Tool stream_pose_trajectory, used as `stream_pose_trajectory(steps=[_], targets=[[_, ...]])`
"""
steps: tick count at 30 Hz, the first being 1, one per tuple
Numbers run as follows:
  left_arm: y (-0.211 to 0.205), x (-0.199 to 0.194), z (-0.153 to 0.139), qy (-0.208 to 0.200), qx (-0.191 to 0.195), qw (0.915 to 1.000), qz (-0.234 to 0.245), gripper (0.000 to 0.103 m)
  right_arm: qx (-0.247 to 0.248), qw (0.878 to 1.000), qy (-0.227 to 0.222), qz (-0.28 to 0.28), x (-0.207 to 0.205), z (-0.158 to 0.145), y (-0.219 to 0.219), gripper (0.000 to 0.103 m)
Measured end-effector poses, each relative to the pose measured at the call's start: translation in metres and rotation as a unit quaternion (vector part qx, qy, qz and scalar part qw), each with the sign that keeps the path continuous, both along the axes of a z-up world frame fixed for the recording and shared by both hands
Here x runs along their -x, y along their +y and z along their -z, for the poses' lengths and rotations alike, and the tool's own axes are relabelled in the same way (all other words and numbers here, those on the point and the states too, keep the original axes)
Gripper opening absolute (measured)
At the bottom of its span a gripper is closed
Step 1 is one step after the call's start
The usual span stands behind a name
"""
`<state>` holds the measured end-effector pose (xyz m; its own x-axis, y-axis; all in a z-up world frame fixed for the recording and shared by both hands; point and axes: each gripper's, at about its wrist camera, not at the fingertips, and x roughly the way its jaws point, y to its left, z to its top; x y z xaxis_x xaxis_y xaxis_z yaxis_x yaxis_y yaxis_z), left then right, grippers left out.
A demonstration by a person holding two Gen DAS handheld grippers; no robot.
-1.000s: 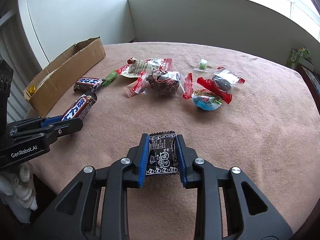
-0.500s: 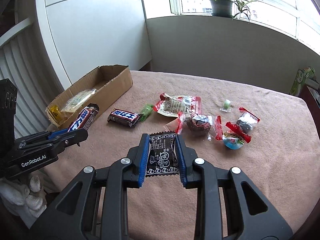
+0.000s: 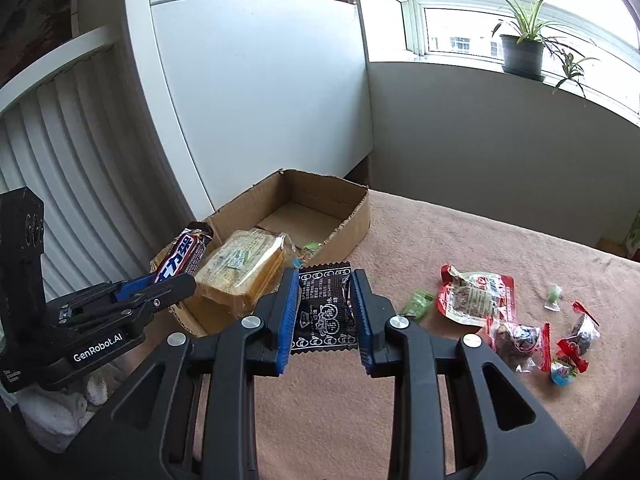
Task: Organize snacks
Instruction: 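Carry the chocolate bar into the box with the left gripper while the right gripper carries the black packet there, then open both grippers and withdraw them from the box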
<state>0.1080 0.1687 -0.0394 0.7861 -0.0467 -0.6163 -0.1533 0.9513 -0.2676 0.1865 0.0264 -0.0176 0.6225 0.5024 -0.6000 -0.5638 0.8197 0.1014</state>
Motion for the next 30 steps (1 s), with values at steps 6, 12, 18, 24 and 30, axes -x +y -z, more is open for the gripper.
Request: stream_pose_trajectory(steps=[6, 12, 18, 24, 30], targets=[[0.026, -0.006, 0.003, 0.002, -0.005, 0.9998, -0.021, 0.027, 0.012, 0.999, 0.005, -0.029, -0.01, 0.009, 0.047, 0.027], [0.042, -0.015, 0.006, 0.006, -0.011, 0.9994, -0.031, 0.026, 0.026, 0.999, 0.014, -0.045, -0.022, 0.022, 0.075, 0.027], [0.049, -0.018, 0.011, 0.014, -0.013, 0.9993, -0.032, 0.027, 0.037, 0.998, 0.022, -0.05, -0.032, 0.03, 0.088, 0.028], [0.055, -0.021, 0.01, 0.018, -0.001, 0.9992, -0.037, 0.03, 0.035, 0.999, 0.011, -0.04, -0.03, 0.029, 0.084, 0.07], [0.052, -0.019, 0.005, 0.016, -0.006, 0.9991, -0.038, 0.034, 0.027, 0.999, 0.012, -0.027, -0.028, 0.024, 0.067, 0.074]])
